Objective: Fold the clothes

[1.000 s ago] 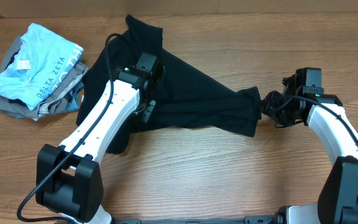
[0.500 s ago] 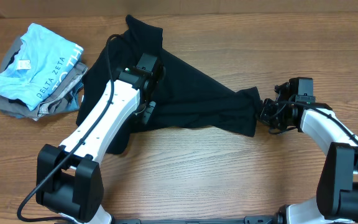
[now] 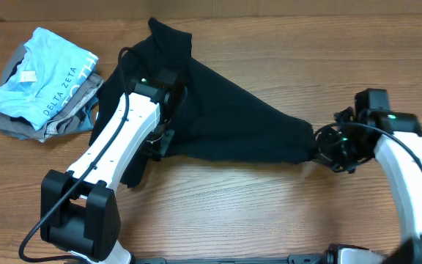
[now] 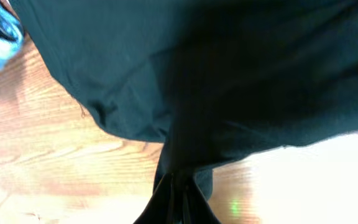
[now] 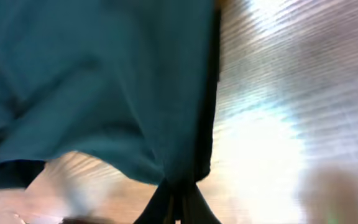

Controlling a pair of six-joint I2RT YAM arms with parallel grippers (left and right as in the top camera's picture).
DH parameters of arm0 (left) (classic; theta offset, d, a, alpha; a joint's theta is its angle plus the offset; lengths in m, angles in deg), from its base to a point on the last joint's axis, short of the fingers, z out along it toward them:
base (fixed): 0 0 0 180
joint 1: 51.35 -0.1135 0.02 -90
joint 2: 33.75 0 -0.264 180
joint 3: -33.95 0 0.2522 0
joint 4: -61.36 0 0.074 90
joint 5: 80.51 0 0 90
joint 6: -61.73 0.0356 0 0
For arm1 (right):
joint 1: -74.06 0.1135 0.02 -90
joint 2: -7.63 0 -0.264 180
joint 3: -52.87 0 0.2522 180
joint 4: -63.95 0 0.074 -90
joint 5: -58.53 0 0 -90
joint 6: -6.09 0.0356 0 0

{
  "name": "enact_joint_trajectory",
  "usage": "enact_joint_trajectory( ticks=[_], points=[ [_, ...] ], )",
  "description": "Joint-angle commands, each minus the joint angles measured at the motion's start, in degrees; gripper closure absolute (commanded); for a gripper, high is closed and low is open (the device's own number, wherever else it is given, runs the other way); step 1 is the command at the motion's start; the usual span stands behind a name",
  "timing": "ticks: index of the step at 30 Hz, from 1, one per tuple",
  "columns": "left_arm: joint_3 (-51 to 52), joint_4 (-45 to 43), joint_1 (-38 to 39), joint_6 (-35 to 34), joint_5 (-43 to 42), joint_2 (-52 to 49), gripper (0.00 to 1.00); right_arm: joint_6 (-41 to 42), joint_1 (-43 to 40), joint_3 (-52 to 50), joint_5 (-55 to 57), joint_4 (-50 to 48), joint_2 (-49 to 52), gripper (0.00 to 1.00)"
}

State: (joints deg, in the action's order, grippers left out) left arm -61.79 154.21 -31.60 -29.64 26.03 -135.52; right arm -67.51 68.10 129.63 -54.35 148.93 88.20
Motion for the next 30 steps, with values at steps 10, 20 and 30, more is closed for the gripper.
enact_joint_trajectory(
  ticks=[10,20,30],
  points=[
    [0.17,-13.62,-0.35,3.23,2.36,1.11,0.95,3.67,-0.09,1.75,-0.37,-18.60,4.26,0.96],
    [0.17,-15.06,-0.35,4.92,0.37,-2.27,0.96,-1.31,-0.39,1.77,-1.18,-35.15,17.29,0.69],
    [0.17,-13.51,-0.35,5.68,0.37,-2.49,0.96,-6.43,-1.11,1.22,1.22,-37.81,18.27,0.58]
  ],
)
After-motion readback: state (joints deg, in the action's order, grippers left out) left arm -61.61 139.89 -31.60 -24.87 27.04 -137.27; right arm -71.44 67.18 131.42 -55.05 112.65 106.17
